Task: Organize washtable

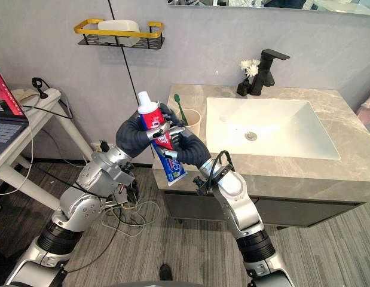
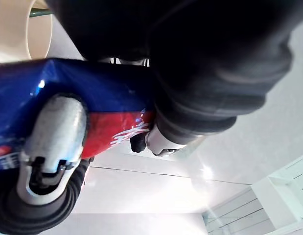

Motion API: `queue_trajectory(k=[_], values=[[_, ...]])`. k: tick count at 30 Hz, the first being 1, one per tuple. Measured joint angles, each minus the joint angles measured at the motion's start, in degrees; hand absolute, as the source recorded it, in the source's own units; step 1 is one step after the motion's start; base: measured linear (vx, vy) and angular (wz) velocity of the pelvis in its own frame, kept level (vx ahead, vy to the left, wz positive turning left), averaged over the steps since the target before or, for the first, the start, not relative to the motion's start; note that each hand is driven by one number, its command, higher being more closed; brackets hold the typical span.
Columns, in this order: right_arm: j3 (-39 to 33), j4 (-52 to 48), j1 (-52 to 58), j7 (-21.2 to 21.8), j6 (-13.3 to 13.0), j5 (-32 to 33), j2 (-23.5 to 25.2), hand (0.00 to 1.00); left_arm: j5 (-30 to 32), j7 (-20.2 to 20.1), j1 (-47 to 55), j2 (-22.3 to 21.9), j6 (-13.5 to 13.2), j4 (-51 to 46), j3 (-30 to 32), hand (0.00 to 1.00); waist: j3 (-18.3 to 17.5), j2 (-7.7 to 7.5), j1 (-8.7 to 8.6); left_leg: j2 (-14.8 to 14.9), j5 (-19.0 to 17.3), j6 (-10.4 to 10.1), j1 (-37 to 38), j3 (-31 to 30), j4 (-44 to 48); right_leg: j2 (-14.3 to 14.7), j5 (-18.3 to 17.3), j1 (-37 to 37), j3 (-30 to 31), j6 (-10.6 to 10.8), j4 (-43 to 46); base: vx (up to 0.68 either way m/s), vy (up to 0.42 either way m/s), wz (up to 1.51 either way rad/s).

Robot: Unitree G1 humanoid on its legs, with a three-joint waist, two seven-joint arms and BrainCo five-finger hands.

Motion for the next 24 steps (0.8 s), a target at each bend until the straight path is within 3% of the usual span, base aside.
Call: queue_trajectory(k=[7,8,16,20,24], values=[[0.0,0.6,0.1,0.1,0.4,0.0,0.0,1.0,1.5,0.8,0.0,-1.2,-0.1,0.0,0.0,1.0,0.0,-0.01,-0.37,0.1,0.0,0.0,0.1,0.3,0.0,0.0,0.0,0.0,0.2,0.0,0.0,0.0,0.0,0.0],[0.1,0.8,0.1,0.1,0.4,-0.1,0.0,0.0,1.7,0.8,0.0,-1.2,-0.1,0.0,0.0,1.0,0.0,-0.01,-0.66,0.1,0.0,0.0,0.1,0.3,0.0,0.0,0.0,0.0,0.2,0.0,0.0,0.0,0.0,0.0],[0.4,4.3,4.2,0.4,1.3,3.7,0.0,0.0,4.1,0.5,-0.2,-0.8,1.4,1.4,-0.7,1.0,0.0,-0.08,-1.21,0.5,-0.1,0.0,-0.2,1.7,-0.4,0.0,0.3,-1.2,1.6,-0.4,0.0,-0.02,-0.003,-0.09],[2.4,7.7,12.6,2.5,3.5,8.6,-1.6,0.0,5.6,1.0,-5.4,1.8,2.3,4.3,-1.0,1.0,-0.1,-0.18,-1.21,0.7,-0.1,0.0,-1.0,2.3,-0.4,0.3,0.5,-2.3,1.9,-0.7,0.0,-0.02,-0.007,-0.07],[9.5,11.4,19.5,6.4,7.2,8.3,-2.8,0.0,5.6,1.1,-15.7,2.1,0.6,5.8,-0.8,1.0,-0.2,-0.52,-1.46,0.6,-0.1,0.0,-1.4,2.8,-0.1,0.2,0.7,-2.9,2.6,-0.7,0.0,0.01,0.002,-0.04]])
